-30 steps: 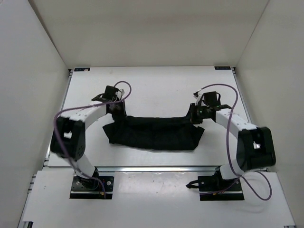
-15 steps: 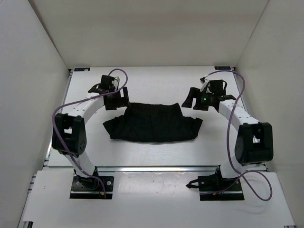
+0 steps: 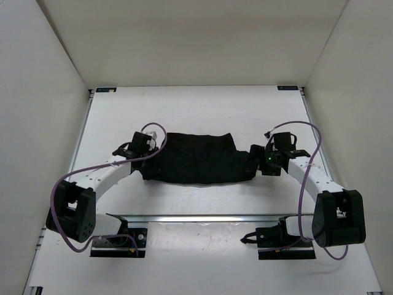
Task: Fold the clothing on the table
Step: Fold the skirt
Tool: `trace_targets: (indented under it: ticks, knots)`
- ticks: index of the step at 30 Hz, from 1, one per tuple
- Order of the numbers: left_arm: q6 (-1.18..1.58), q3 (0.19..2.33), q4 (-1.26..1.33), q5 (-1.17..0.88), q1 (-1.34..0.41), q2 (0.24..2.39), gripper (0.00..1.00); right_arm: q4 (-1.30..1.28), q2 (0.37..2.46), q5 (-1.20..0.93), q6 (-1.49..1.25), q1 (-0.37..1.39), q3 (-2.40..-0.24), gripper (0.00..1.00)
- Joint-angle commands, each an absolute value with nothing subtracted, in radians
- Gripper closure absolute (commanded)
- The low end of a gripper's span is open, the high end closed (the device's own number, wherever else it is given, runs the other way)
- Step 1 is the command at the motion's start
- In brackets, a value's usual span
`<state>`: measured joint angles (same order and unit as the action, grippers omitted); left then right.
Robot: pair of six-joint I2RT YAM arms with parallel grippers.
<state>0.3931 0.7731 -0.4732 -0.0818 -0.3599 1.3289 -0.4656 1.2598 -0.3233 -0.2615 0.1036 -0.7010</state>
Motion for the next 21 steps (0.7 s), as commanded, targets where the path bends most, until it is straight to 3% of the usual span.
trace_targets:
  ticks: [1,12,16,21]
  knots:
    - [0.416,0.739,-0.439,-0.018,-0.338,1.304,0.60,-0.465,1.252,-0.261,-0.232,0.104,-0.724,0.12]
    - [0.367,0.779,-0.402,-0.002,-0.290,1.442,0.61,-0.347,1.414,-0.314,-0.223,0.120,-0.755,0.12]
    - [0.365,0.801,-0.409,-0.009,-0.299,1.497,0.62,-0.330,1.465,-0.345,-0.230,0.123,-0.779,0.31]
    - [0.350,0.844,-0.400,-0.023,-0.299,1.560,0.62,-0.293,1.511,-0.362,-0.248,0.127,-0.799,0.65]
